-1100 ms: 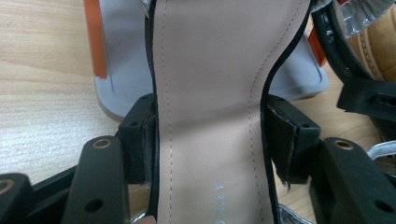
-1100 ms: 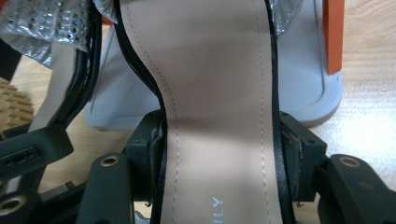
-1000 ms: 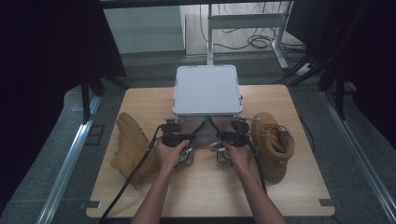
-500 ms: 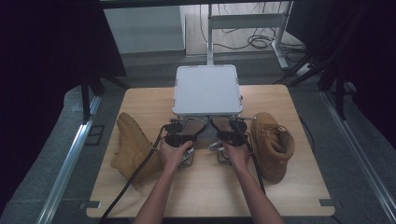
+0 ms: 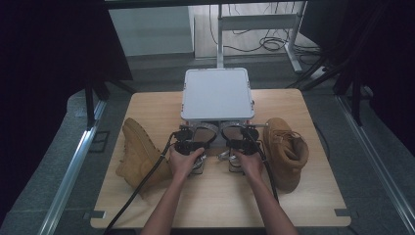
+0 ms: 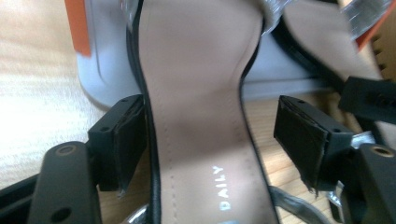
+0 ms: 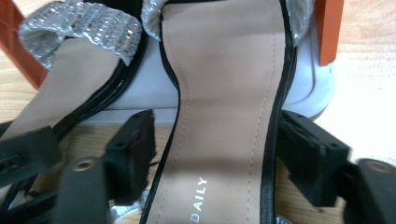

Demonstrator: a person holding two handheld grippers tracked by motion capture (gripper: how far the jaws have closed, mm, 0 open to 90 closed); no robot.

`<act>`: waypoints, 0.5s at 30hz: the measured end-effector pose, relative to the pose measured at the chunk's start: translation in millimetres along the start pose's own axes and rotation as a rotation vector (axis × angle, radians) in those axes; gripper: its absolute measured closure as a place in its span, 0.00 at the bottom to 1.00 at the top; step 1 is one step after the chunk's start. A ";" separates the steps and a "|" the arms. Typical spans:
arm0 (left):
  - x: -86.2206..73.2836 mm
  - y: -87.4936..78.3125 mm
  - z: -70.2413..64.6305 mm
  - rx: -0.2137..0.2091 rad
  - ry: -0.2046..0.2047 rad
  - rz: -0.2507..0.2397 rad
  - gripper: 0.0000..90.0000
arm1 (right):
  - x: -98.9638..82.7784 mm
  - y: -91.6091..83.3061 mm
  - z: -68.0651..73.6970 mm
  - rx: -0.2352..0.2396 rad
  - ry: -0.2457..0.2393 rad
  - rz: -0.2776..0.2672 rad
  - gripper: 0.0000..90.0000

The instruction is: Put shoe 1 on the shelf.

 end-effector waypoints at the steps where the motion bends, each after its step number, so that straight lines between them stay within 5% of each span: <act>1: 1.2 -2.5 -1.3 -0.006 -0.002 -0.009 0.26 | 1.1 -3.1 0.6 0.005 -0.019 -0.021 0.27; 6: 4.1 -13.1 -2.2 -0.025 0.018 -0.031 0.24 | 5.7 -14.9 7.0 0.031 -0.052 -0.098 0.22; 15: 2.5 -23.8 -3.9 -0.041 0.037 -0.067 0.24 | 7.2 -23.7 10.7 0.010 -0.161 -0.189 0.20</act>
Point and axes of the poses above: each handheld gripper's, and its own axes: y roughly forward along the jaws, x roughly out of its top, z roughly to its left, the point moved 5 cm from there along y, roughly forward along the jaws, and after that the axes turned 9 degrees about y, right-handed, at the moved point
